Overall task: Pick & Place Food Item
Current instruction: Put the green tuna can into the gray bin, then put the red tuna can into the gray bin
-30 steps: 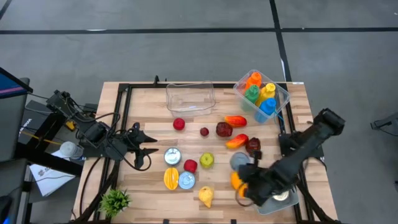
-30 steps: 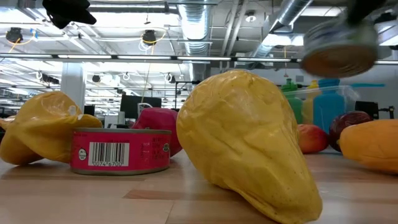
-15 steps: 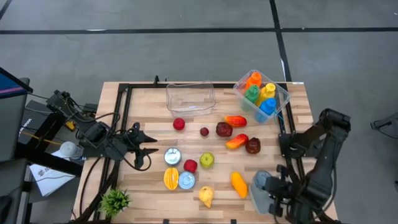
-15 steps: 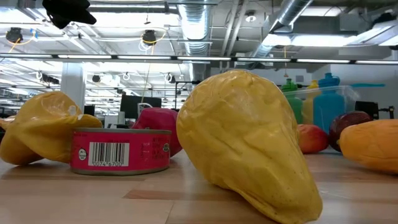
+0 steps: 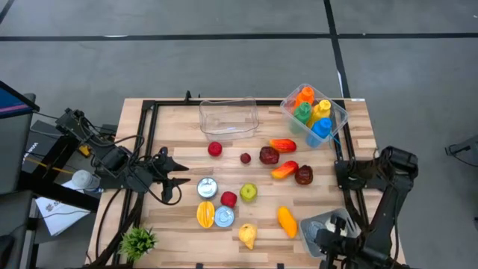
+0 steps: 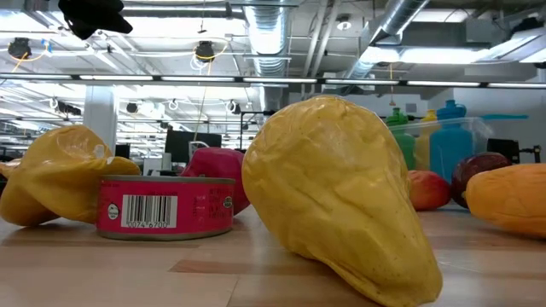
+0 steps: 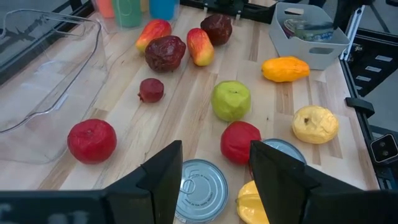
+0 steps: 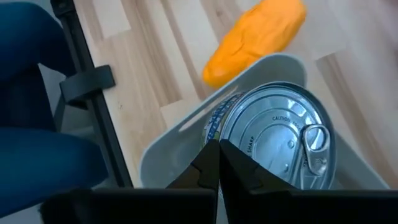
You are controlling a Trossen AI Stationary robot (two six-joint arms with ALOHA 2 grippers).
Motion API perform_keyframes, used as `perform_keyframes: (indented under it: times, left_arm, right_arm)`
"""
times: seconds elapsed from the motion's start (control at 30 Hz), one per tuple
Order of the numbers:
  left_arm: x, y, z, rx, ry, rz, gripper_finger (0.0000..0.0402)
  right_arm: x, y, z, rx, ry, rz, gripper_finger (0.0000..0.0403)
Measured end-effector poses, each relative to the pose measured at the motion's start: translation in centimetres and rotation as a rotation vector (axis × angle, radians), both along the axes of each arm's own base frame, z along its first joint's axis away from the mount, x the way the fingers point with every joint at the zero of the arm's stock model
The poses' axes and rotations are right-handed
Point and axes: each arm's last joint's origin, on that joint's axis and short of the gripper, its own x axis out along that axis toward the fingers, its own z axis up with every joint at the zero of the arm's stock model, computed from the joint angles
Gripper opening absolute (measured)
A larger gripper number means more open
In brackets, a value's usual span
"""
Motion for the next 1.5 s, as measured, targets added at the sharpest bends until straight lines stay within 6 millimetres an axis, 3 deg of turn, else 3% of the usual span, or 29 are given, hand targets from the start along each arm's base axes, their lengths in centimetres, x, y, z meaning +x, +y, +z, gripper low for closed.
perform_keyframes:
  times: [0.37,0.77,1.0,1.17,1.33,1.5]
  left_arm:
    - [0.0,0.1,0.0,0.012,-0.009,0.019,0.0176]
    - [0.0,0.1,0.0,0.013,-0.010,0.020,0.0176]
    - [0.0,0.1,0.0,0.013,-0.010,0.020,0.0176]
    - [0.0,0.1,0.0,0.013,-0.009,0.020,0.0176]
    - [0.0,0.1,0.0,0.012,-0.010,0.020,0.0176]
    - [0.0,0.1,0.0,0.013,-0.009,0.019,0.0176]
  right_arm:
    - [0.4,0.9,-2.2,-0.028,0.041,0.000,0.0000]
    - [0.4,0.8,-2.2,-0.020,0.079,-0.004,0.0004]
    - [0.8,0.6,-2.2,-0.022,0.094,-0.017,0.0042]
    - [1.2,0.3,-2.1,-0.025,0.095,-0.025,0.0095]
    - [1.2,-0.8,-0.1,-0.002,0.082,-0.013,0.0168]
    - [2.3,-2.9,4.3,0.038,-0.071,0.035,0.0212]
